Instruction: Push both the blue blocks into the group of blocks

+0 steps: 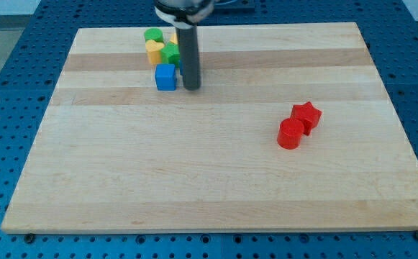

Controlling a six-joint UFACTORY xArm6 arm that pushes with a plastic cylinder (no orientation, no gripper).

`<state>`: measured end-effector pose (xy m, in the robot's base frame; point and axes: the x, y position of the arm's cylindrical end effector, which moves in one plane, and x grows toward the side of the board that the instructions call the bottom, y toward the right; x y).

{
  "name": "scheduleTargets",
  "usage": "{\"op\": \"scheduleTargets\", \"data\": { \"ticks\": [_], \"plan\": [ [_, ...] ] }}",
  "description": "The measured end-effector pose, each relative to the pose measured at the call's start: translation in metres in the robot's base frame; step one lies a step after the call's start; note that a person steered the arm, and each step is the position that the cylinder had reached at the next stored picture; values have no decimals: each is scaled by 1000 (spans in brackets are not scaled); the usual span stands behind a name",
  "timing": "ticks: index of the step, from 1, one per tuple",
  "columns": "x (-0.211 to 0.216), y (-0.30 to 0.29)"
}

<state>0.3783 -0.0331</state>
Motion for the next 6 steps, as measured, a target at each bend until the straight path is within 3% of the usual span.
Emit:
{"op": "scheduleTargets", "data": {
  "ticks": [2, 4, 5, 6],
  "plan": [
    [17, -43],
    [-17, -56],
    [7, 33],
    [14, 162]
  ]
}}
